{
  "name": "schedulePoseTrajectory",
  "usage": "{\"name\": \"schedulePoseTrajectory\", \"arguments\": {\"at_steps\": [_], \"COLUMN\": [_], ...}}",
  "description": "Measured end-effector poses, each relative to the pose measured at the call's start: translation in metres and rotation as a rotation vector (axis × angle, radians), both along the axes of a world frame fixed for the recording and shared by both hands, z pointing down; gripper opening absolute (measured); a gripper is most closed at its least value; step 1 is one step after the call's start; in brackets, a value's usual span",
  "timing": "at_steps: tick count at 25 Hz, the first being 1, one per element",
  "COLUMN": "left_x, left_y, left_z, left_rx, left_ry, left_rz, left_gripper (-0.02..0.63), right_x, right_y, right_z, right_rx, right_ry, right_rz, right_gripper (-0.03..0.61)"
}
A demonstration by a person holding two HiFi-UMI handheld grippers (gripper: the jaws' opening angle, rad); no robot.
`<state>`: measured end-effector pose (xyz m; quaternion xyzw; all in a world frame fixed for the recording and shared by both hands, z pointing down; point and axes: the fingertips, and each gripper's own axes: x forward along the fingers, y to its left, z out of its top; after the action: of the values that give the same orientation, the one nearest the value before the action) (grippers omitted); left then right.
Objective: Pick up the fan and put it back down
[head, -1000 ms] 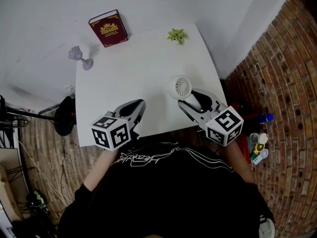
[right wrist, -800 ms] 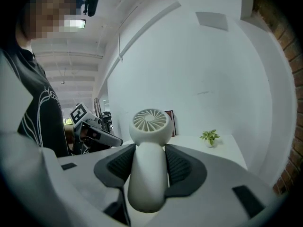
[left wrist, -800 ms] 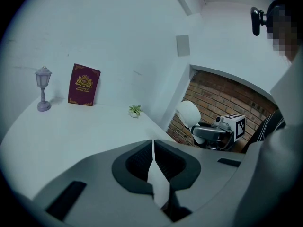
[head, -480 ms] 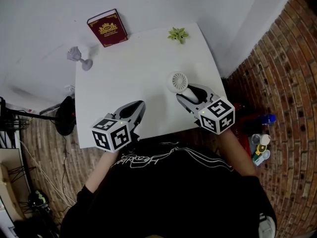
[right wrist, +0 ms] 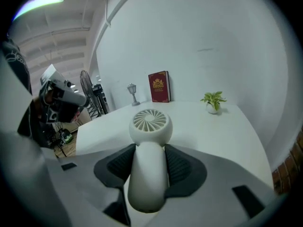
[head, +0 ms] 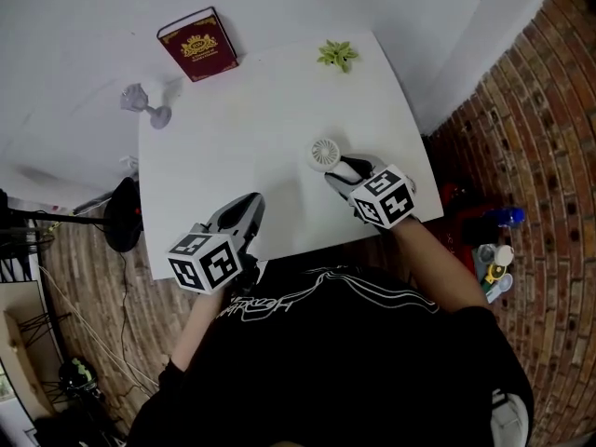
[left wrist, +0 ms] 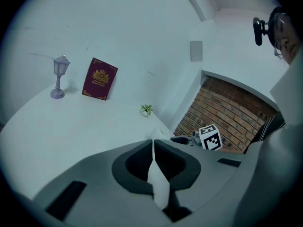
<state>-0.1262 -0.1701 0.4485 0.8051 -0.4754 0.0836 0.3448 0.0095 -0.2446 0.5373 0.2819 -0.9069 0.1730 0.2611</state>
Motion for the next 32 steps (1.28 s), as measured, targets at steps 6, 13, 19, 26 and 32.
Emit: {"name": "schedulePoseTrajectory", "arguments": {"at_steps": [6, 13, 19, 26, 32], "left_x": [-0.023, -0.030, -0.033, -0.036, -0.036], "left_y": [0.005, 0.005, 0.006, 0.005, 0.006], "left_z": [0.005, 0.002, 0.000, -0.002, 0.001], "left_rx": [-0.002, 0.002, -0.020, -0.034, -0.031], "left_ry": [0.013, 0.016, 0.009, -0.001, 0.024], "left_rz": [-0.051, -0.065, -0.061, -0.054, -0.050], "left_gripper": [0.038, 0.038, 0.038, 0.038, 0.038], "right_x": [-0.010, -0.011, -0.013, -0.009, -0.007], "right_y": [-0.001, -0.001, 0.000, -0.001, 0.001], "right_z": [0.029, 0.050, 0.053, 0.052, 0.027], "right_rx": [-0.016, -0.023, -0.021, 0.002, 0.024], "right_ry": [0.112, 0.207, 0.234, 0.250, 0.148], "right_rz": [-0.037, -0.072, -0.078, -0.076, -0.049], "right_gripper": [0.193, 0.195, 0.196, 0.255, 0.370]}}
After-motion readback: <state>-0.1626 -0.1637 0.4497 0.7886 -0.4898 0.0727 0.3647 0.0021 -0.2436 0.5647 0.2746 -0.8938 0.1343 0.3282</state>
